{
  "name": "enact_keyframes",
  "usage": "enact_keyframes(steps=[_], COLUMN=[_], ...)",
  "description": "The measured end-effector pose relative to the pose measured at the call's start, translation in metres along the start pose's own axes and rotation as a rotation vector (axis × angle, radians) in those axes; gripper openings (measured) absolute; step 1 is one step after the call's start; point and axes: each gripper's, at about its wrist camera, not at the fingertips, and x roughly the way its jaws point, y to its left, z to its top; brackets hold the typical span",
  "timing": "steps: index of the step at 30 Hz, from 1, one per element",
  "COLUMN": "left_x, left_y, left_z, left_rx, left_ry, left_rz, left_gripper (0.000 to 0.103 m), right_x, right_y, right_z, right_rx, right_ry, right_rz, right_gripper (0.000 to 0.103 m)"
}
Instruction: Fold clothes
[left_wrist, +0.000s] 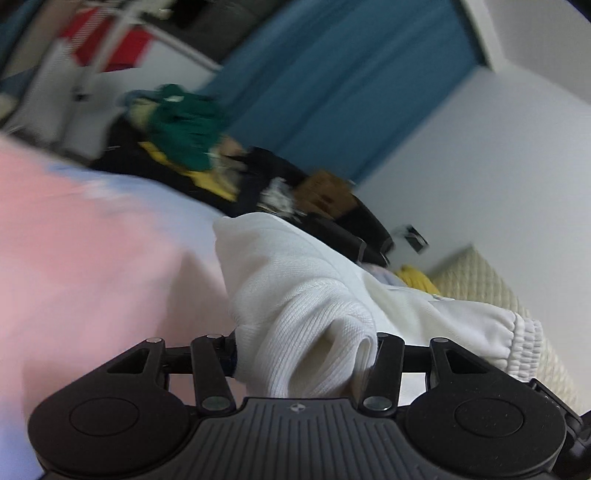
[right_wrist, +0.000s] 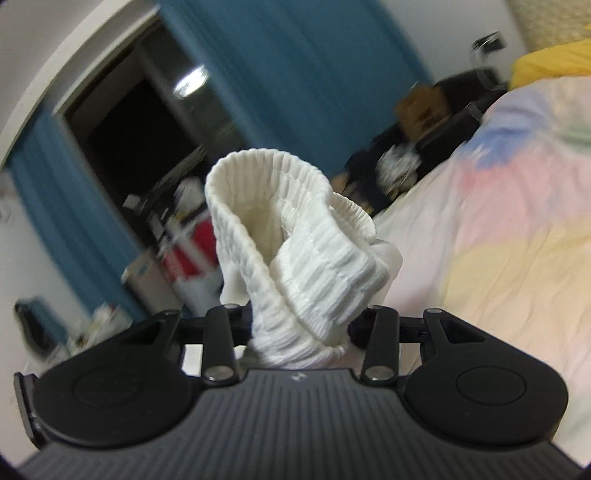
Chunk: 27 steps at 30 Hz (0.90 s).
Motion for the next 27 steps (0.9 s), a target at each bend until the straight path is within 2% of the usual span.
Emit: enact_keyframes(steps=[3, 6, 9, 11, 14, 16, 19, 23, 27], left_x=[0.054, 0.108, 0.161, 0.196, 0.194, 0.189, 0.181, 0.144, 0.091], left_y=[-0.003, -0.005, -0.008, -0.009, 0.008, 0.014, 0.014, -0.016, -0.049], left_z=[-0.018, -0.035, -0.053, -0.064, -0.083, -0.091, -0.091, -0.082, -0.068], left_rx=[0.045, 0.090, 0.135, 0.166, 0.217, 0.212, 0.203, 0.276, 0.363], left_ry=[0.045, 0.091, 0.136, 0.165, 0.170, 0.176, 0.187, 0.217, 0.194], left_rz=[-0.015, -0.030, -0.045, -0.055, -0.049, -0.027, 0.018, 0.122, 0.155], left_gripper=[0.052, 0.052, 0.054, 0.059, 0.064, 0.065, 0.070, 0.074, 0.079], right_x=[0.016, 0.026, 0.031, 0.035, 0.033, 0.032, 0.035, 0.023, -0.013], right_y=[-0.048, -0.101, -0.149, -0.171, -0.192, -0.199, -0.199, -0.193, -0.166], right_z=[0.010, -0.005, -0.036, -0.062, -0.093, -0.104, -0.098, -0.083, -0.065], right_rx=[0.034, 0.076, 0.154, 0.195, 0.270, 0.318, 0.330, 0.381, 0.307], right_ry=[-0.068, -0.111, -0.086, -0.016, 0.021, 0.026, 0.060, 0.122, 0.141], right_rz=[-0.047, -0.094, -0.138, -0.180, -0.192, -0.185, -0.205, -0.273, -0.325], right_gripper=[0.044, 0.044, 0.044, 0.044, 0.045, 0.049, 0.056, 0.059, 0.060])
